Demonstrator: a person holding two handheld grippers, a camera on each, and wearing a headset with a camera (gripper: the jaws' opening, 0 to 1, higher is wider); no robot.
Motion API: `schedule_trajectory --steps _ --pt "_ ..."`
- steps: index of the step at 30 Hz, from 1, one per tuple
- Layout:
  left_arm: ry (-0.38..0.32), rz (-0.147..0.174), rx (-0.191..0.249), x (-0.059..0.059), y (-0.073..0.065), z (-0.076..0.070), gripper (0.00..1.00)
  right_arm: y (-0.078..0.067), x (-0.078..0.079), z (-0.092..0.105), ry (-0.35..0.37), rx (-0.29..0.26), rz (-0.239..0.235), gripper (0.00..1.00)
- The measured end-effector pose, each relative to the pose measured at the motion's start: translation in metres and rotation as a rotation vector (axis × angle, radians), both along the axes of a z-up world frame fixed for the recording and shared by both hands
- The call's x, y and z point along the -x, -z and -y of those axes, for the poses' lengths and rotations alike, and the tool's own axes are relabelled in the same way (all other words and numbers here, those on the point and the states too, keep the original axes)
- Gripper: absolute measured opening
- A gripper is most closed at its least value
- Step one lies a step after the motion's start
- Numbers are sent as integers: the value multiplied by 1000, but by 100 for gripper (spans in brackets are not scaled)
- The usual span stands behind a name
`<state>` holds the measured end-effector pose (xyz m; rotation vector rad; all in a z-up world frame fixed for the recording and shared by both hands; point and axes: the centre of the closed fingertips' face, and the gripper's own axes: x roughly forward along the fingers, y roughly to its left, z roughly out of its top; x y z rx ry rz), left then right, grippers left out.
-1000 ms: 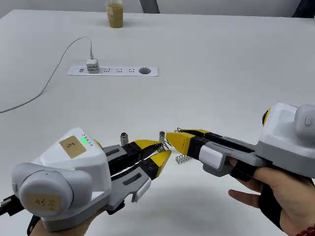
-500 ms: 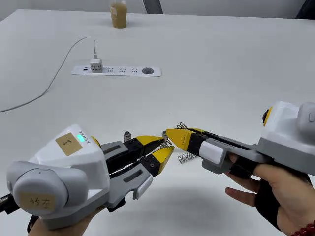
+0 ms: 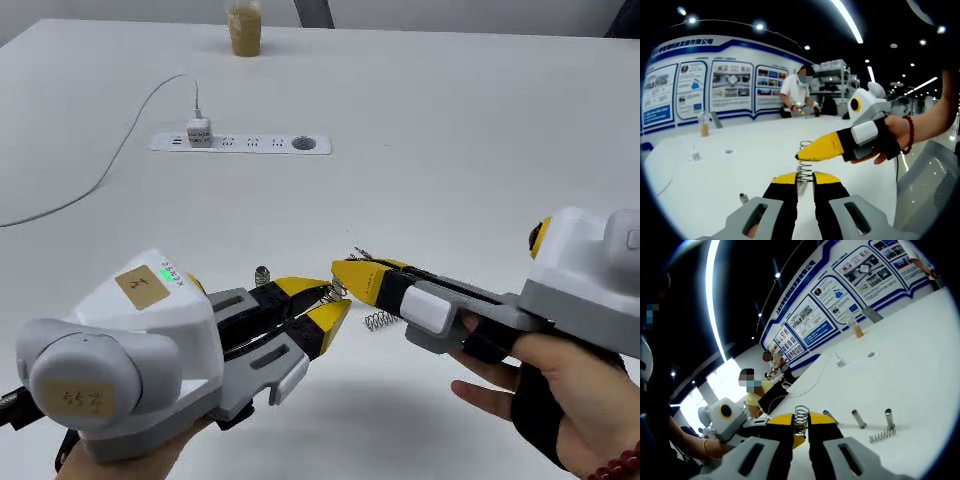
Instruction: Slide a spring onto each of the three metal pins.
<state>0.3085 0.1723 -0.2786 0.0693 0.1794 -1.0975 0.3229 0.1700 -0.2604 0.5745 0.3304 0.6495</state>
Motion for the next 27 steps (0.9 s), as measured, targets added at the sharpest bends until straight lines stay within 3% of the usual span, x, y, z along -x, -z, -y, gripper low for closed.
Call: schedule_trajectory --steps 5,10,21,27 --pt "-9 -8 -32 -2 4 -1 14 -1 -3 2 9 16 19 11" --pt "-6 2 -80 0 11 -3 18 -1 -8 7 26 86 55 11" --pt "-5 -45 -163 6 35 -8 28 4 -29 21 57 276 138 11" --pt "-10 -57 -182 8 41 -10 35 11 -40 26 61 356 161 11"
